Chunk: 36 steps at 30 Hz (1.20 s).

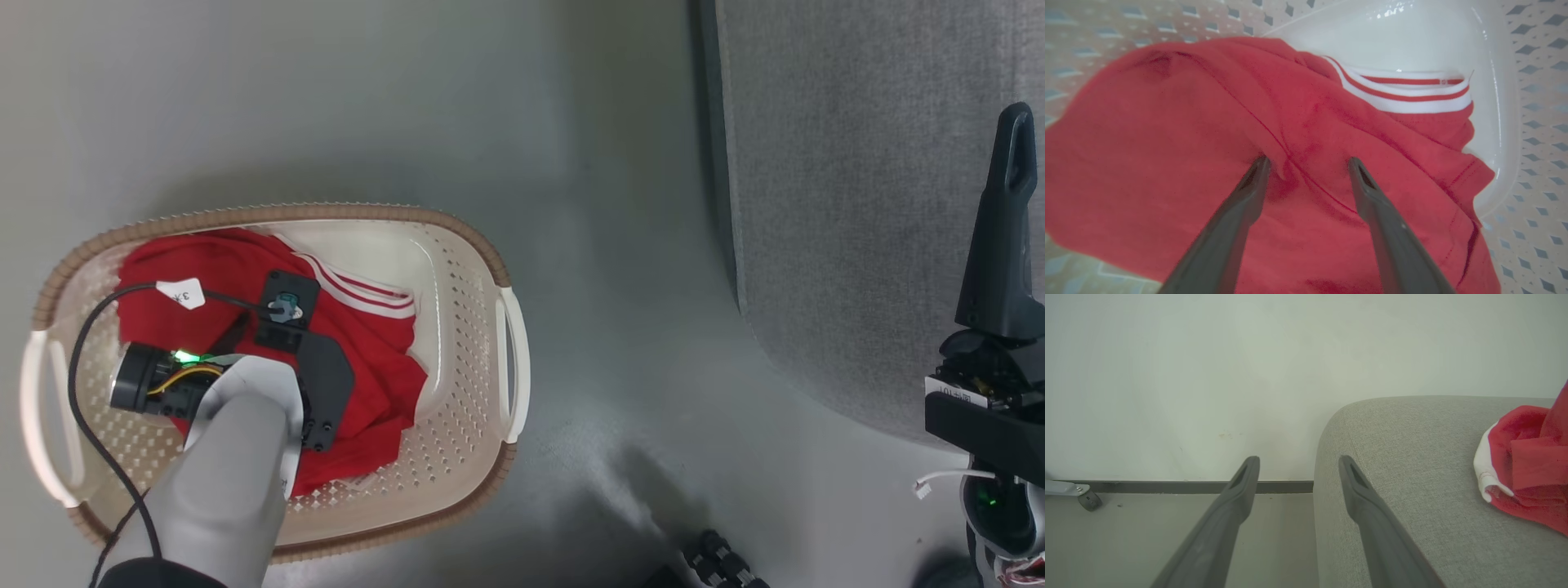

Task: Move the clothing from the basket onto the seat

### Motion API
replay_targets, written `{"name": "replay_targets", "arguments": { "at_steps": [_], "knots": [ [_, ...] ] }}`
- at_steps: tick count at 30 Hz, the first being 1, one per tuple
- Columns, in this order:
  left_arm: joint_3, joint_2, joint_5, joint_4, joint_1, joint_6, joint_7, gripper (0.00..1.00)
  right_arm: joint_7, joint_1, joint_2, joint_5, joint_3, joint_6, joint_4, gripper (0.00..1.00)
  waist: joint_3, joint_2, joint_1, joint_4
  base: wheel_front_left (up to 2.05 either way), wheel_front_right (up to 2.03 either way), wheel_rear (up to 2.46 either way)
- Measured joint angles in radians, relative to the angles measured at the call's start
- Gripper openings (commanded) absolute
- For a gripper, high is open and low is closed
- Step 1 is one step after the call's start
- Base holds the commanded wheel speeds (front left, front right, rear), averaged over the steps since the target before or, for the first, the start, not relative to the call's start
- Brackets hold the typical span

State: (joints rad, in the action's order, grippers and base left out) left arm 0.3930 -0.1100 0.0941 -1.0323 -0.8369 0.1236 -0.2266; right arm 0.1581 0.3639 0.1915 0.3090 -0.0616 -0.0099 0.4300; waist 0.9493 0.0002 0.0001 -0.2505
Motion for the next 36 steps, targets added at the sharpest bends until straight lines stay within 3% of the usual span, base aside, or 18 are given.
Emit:
{"name": "replay_targets", "arguments": {
  "at_steps": [12, 13, 14, 26, 36],
  "knots": [
    [-0.077, 0.012, 0.005, -0.073, -0.044, 0.0, 0.0, 1.0, 0.029, 0.02, -0.006, -0.001, -0.011, 0.001, -0.022, 1.0, 0.064, -0.0001, -0.0001, -0.03, 0.0, 0.0, 0.0],
    [-0.089, 0.018, 0.009, -0.087, -0.046, 0.0, 0.0, 0.66, 0.03, 0.02, -0.006, -0.001, -0.011, 0.001, -0.022, 1.0, 0.066, -0.0002, 0.0, -0.031, 0.0, 0.0, 0.0],
    [-0.094, 0.02, 0.009, -0.091, -0.046, 0.0, 0.005, 0.0, 0.033, 0.02, -0.006, -0.002, -0.01, 0.001, -0.022, 1.0, 0.067, -0.0002, -0.0001, -0.031, 0.0, 0.0, 0.0],
    [-0.125, 0.015, 0.009, -0.138, -0.08, 0.0, 0.033, 0.0, 0.048, 0.021, -0.006, -0.005, -0.011, 0.001, -0.027, 1.0, 0.073, -0.0001, -0.0002, -0.026, 0.0, 0.0, 0.0],
    [-0.128, -0.001, 0.011, -0.16, -0.08, 0.0, 0.128, 0.0, 0.063, 0.057, -0.009, -0.008, -0.018, 0.01, -0.089, 1.0, 0.043, -0.0002, -0.0002, -0.023, 0.0, 0.0, 0.0]
  ]
}}
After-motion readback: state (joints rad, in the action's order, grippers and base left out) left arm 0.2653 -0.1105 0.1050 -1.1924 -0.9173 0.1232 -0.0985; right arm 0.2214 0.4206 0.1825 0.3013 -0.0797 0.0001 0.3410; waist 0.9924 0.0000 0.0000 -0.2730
